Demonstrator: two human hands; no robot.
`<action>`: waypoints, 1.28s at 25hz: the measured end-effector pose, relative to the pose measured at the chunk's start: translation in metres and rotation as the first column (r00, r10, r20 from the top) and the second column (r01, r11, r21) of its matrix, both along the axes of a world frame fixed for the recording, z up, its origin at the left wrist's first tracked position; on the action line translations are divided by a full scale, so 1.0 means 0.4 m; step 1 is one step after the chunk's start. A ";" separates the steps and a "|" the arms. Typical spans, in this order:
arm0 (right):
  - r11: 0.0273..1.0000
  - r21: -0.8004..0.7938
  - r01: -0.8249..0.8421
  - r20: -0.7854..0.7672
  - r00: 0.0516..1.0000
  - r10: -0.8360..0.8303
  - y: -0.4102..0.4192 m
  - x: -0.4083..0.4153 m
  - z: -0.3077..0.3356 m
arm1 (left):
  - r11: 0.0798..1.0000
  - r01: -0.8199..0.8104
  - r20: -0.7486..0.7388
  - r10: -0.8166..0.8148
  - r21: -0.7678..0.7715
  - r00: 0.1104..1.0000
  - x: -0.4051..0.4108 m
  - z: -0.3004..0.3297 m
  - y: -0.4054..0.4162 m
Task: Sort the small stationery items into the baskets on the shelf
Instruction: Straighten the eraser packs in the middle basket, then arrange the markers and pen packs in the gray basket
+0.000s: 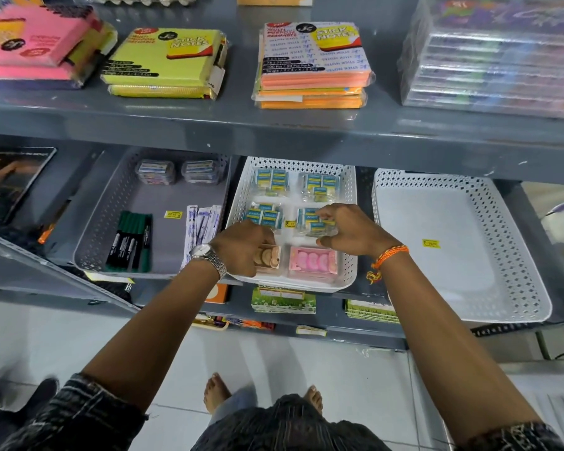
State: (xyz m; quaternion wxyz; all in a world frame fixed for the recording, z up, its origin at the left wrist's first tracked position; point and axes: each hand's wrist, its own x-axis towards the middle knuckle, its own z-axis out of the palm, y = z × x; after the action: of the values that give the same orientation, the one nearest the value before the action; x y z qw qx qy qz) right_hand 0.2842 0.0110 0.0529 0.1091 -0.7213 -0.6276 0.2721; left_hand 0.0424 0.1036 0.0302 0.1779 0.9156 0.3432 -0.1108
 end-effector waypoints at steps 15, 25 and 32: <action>0.968 -0.164 -0.190 0.189 0.957 0.220 -0.048 -0.082 -0.029 | 1.000 -0.018 -0.018 0.018 -0.008 1.000 0.005 0.004 0.000; 0.976 -0.123 -0.182 0.141 0.970 0.198 -0.051 -0.074 -0.032 | 0.992 -0.060 0.083 0.069 -0.114 0.994 -0.023 0.044 -0.001; 0.968 0.245 -0.047 -0.077 0.995 0.068 0.051 -0.175 0.064 | 0.870 -0.491 0.308 0.477 -0.037 0.823 -0.294 0.068 0.033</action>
State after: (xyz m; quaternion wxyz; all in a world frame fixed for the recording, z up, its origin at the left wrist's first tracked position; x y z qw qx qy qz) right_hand 0.2141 0.0313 0.0784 0.2153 -0.6716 -0.6716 0.2267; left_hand -0.0753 0.1169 0.0575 0.2312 0.8080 0.5346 0.0891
